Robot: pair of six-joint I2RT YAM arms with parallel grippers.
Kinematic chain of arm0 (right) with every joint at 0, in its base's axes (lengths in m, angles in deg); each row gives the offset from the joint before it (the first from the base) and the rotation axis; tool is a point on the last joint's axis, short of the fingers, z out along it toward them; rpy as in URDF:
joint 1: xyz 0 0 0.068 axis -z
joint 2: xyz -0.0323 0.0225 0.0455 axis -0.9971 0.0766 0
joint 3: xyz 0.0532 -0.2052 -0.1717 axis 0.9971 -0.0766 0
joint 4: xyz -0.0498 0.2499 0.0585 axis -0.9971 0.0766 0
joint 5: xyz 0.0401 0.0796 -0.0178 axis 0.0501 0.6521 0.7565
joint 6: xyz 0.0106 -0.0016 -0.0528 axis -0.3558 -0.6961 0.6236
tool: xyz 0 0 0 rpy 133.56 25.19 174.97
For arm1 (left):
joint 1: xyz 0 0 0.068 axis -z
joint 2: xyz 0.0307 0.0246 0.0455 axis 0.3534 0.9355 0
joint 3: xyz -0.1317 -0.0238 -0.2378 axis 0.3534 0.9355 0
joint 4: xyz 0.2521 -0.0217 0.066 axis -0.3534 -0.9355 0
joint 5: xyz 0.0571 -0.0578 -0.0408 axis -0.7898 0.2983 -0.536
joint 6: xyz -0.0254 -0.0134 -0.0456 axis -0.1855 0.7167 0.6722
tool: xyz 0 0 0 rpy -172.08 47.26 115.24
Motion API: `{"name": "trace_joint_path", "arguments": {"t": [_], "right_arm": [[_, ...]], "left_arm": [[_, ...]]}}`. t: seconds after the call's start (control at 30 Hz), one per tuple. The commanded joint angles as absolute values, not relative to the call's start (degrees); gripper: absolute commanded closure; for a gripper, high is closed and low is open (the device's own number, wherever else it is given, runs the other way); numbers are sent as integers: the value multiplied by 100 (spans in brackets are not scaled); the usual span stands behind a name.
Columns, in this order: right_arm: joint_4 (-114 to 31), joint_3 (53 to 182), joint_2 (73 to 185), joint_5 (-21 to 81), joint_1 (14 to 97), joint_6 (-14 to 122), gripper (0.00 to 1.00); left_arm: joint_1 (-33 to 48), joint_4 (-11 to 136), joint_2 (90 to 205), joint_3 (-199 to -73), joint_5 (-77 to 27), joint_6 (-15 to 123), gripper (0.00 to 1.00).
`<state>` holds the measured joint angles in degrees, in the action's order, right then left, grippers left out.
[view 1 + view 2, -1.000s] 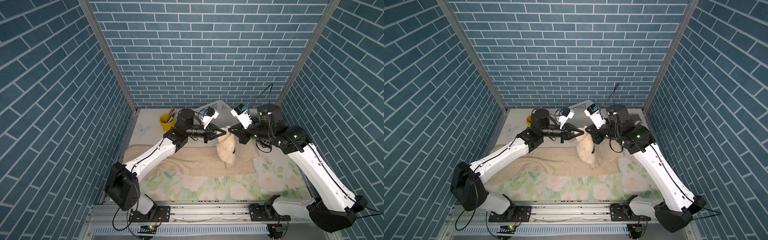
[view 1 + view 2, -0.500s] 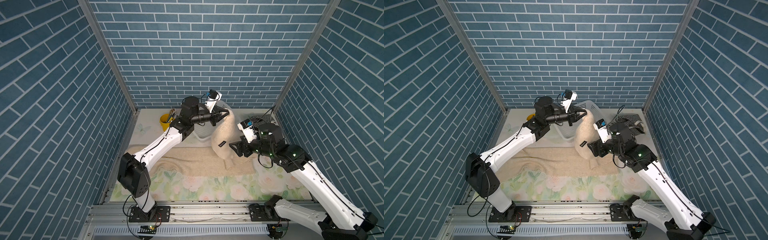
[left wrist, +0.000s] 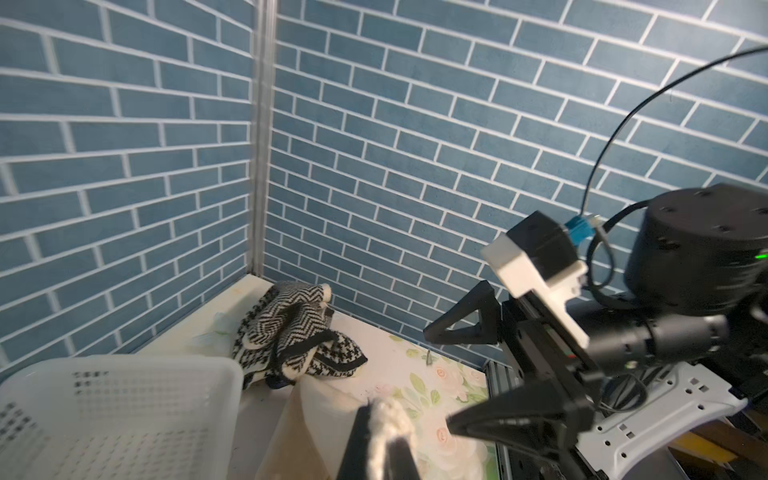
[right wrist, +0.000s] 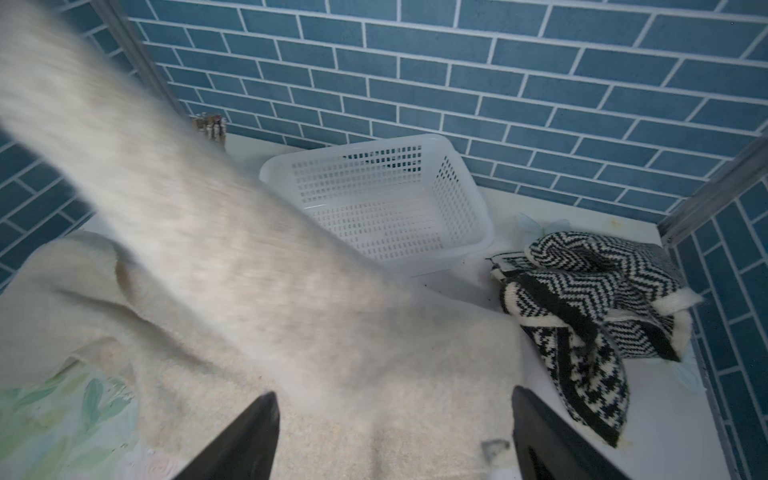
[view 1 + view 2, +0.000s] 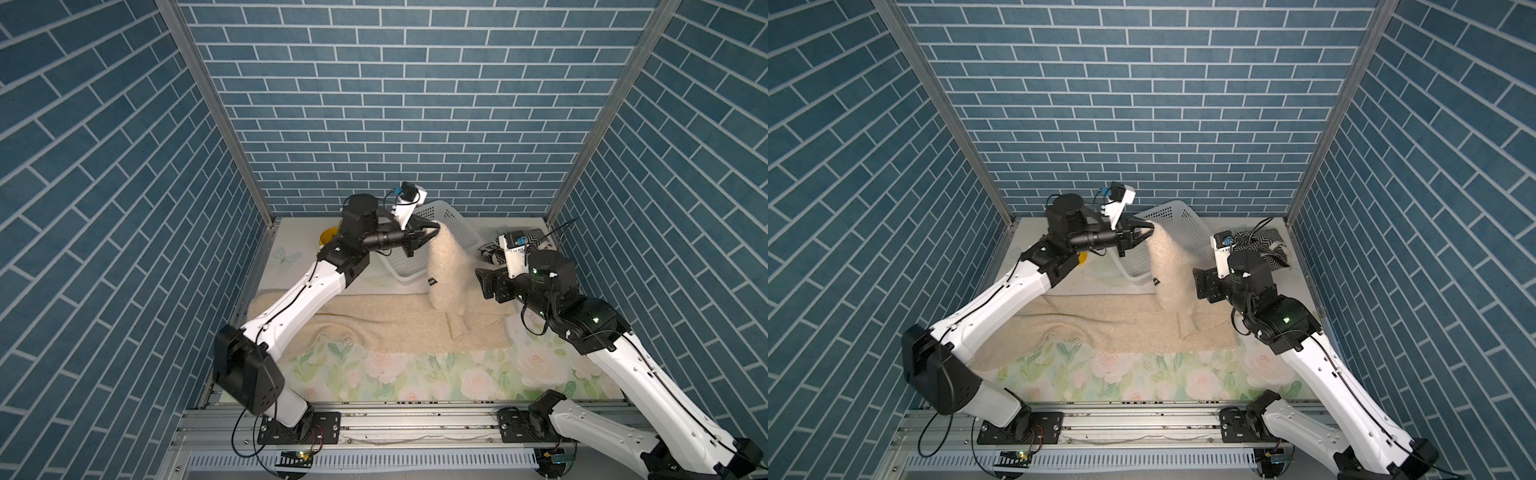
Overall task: Roll up the scarf and place it into the basket
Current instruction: Flatten out the scarf at the center of the board.
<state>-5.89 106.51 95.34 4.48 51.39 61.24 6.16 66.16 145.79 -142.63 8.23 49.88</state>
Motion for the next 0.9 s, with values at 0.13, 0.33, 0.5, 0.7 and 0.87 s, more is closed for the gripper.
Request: {"name": "trace_joint_path", "arguments": {"t": [0.13, 0.33, 0.5, 0.7, 0.87], "right_arm": [[-403, 9977, 9695, -194, 5787, 5405, 8], [-793, 9237, 10003, 301, 6427, 5272, 10], [-1197, 8821, 10438, 418, 6468, 5229, 13], [-1693, 8529, 11033, 530, 6486, 5058, 15], [-2082, 8271, 11376, 632, 6495, 4947, 16]], "left_arm": [[-1879, 7515, 12213, -13191, -56, 6211, 100], [-2387, 6501, 11966, -13284, -88, 5846, 100], [-2974, 6291, 11844, -13023, -96, 5819, 100], [-3766, 5667, 11842, -12957, -130, 5759, 100], [-4193, 5139, 11706, -12828, -655, 5657, 100]]}}
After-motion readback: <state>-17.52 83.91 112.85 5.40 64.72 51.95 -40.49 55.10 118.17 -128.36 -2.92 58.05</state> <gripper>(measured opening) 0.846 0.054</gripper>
